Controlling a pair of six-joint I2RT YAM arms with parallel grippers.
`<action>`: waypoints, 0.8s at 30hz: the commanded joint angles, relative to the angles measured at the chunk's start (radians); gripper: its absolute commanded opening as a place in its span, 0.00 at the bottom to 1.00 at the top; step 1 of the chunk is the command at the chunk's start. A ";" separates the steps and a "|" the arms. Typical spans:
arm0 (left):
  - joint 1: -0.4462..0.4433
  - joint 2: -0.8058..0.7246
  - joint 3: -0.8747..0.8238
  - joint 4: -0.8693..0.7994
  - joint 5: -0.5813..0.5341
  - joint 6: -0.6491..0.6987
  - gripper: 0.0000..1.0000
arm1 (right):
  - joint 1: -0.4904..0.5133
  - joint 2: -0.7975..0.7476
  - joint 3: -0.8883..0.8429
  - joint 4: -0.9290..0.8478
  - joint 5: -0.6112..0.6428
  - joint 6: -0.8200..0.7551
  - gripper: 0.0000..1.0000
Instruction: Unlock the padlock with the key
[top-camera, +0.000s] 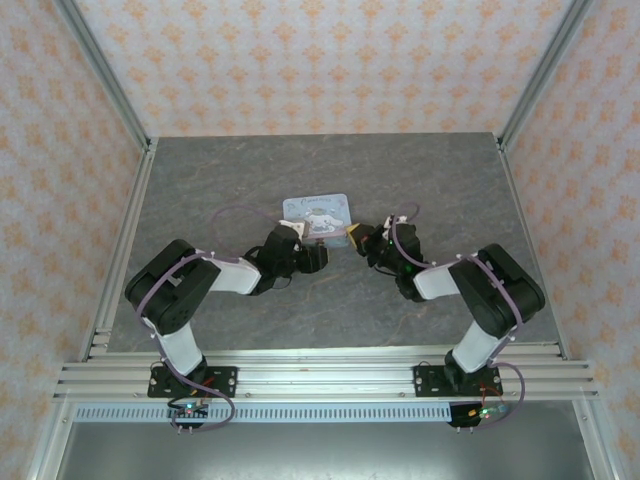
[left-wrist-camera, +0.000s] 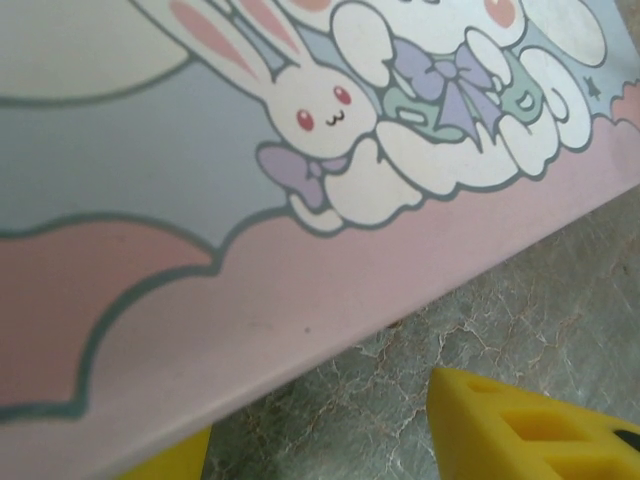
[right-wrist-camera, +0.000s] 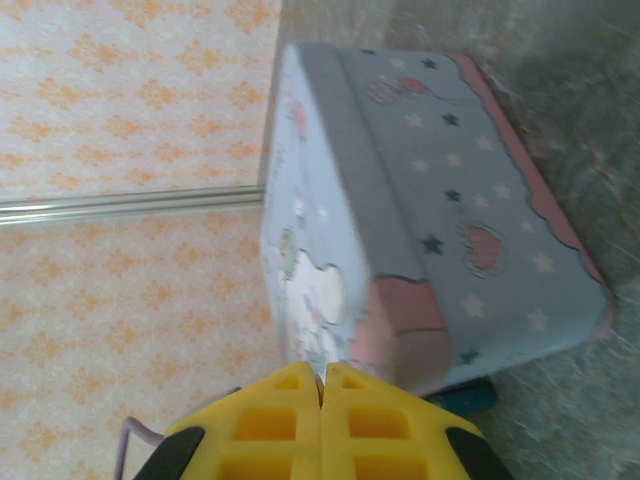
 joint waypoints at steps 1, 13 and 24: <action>-0.006 0.026 0.028 0.037 -0.039 0.026 0.58 | -0.014 -0.032 0.067 -0.038 -0.026 -0.034 0.00; -0.021 0.035 0.035 0.024 -0.121 0.043 0.57 | -0.045 0.171 0.119 0.053 -0.046 0.027 0.00; -0.047 0.135 0.147 0.035 -0.134 0.040 0.57 | -0.048 0.211 0.130 0.048 -0.053 0.034 0.00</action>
